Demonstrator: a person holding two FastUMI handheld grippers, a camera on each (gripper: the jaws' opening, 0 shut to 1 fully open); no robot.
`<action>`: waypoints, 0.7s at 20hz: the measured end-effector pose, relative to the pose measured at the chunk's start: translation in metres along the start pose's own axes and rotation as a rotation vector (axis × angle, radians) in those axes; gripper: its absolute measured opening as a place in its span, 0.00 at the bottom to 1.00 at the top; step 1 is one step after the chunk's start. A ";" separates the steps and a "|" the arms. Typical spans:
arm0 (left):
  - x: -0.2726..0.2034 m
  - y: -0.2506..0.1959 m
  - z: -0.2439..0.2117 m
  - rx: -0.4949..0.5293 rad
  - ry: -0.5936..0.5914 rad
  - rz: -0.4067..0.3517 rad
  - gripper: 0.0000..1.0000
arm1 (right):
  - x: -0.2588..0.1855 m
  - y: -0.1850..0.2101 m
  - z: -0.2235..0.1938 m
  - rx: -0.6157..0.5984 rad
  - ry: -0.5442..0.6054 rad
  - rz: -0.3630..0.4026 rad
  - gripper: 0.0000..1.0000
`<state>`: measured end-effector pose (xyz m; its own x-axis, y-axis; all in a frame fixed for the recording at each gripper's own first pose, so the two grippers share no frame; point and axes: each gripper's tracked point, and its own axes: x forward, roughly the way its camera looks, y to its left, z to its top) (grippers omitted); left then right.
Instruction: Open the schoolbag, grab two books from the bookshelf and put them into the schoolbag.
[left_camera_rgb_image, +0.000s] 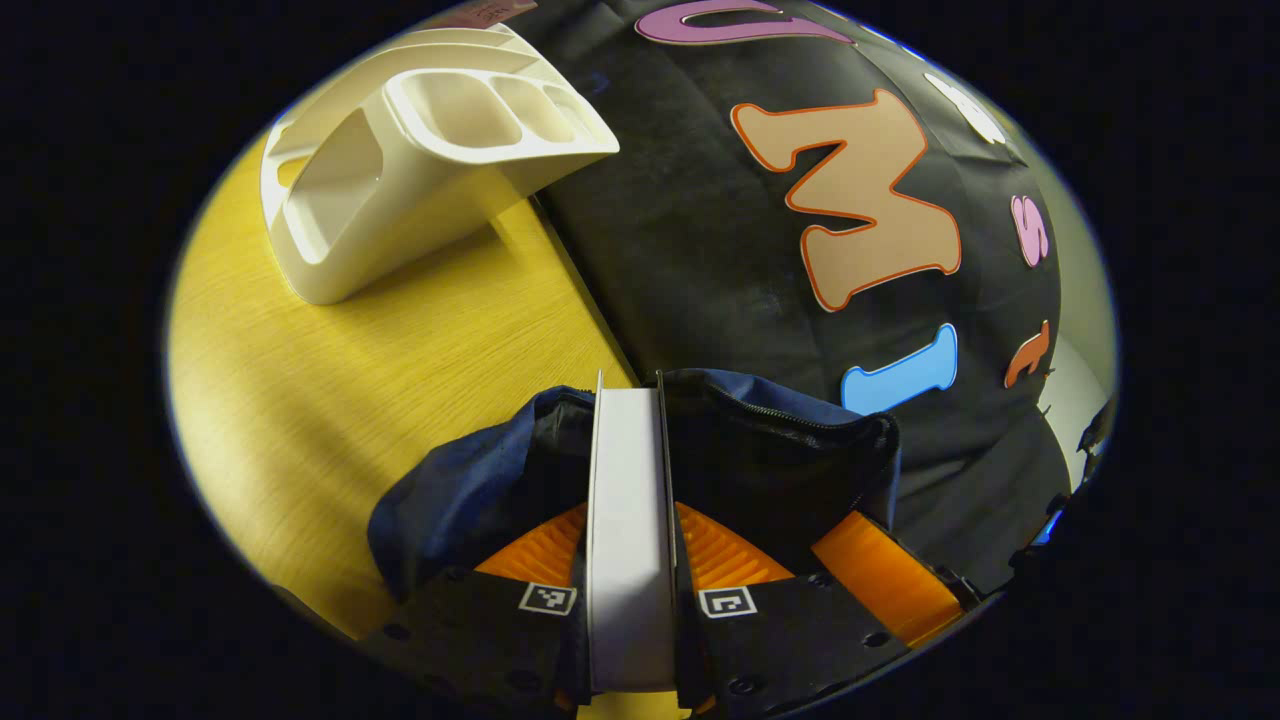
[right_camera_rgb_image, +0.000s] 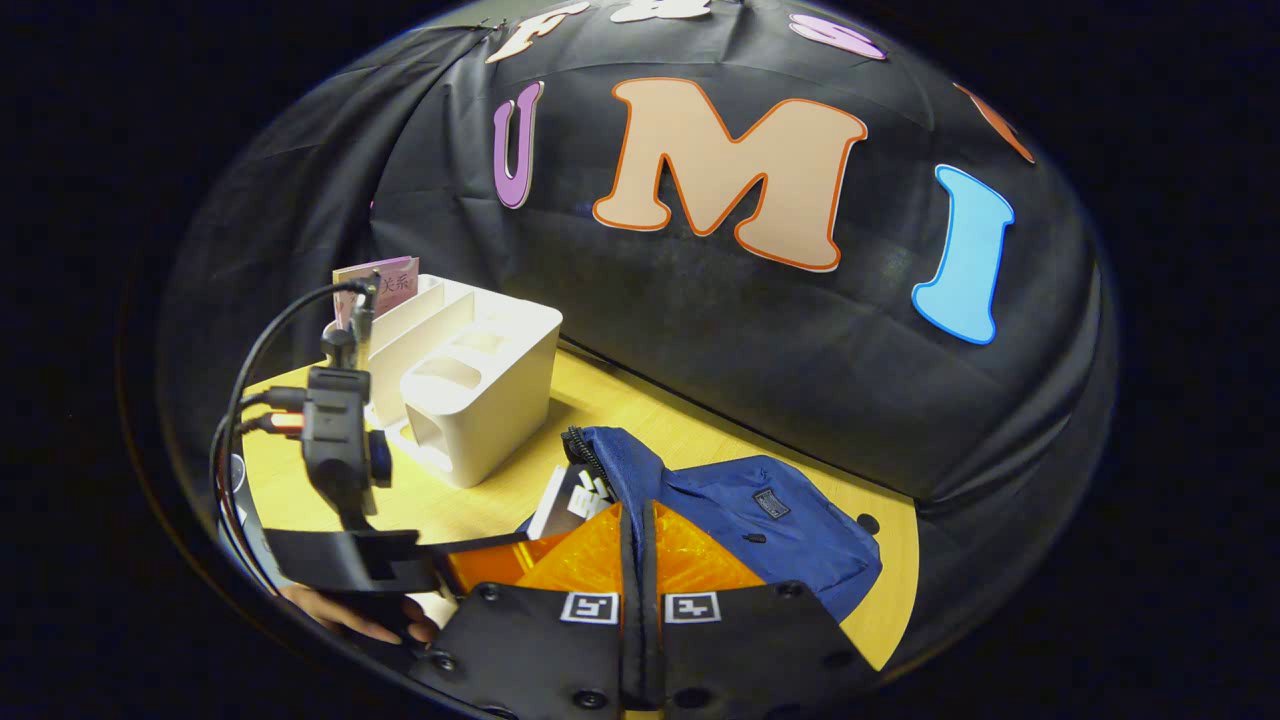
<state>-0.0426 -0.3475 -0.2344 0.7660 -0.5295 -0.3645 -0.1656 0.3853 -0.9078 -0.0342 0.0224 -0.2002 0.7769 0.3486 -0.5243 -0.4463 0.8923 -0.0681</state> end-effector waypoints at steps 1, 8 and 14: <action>0.007 -0.001 -0.004 -0.013 0.004 -0.005 0.30 | 0.000 0.000 0.001 0.002 -0.001 0.003 0.03; 0.041 -0.001 -0.034 -0.030 0.067 -0.026 0.32 | -0.001 0.000 0.001 0.015 -0.001 0.009 0.03; 0.049 0.003 -0.050 0.112 0.123 -0.011 0.39 | -0.002 -0.006 0.002 0.022 -0.004 0.001 0.03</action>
<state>-0.0368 -0.4100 -0.2658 0.6846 -0.6198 -0.3837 -0.0826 0.4570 -0.8856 -0.0320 0.0170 -0.1969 0.7783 0.3507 -0.5208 -0.4373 0.8980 -0.0488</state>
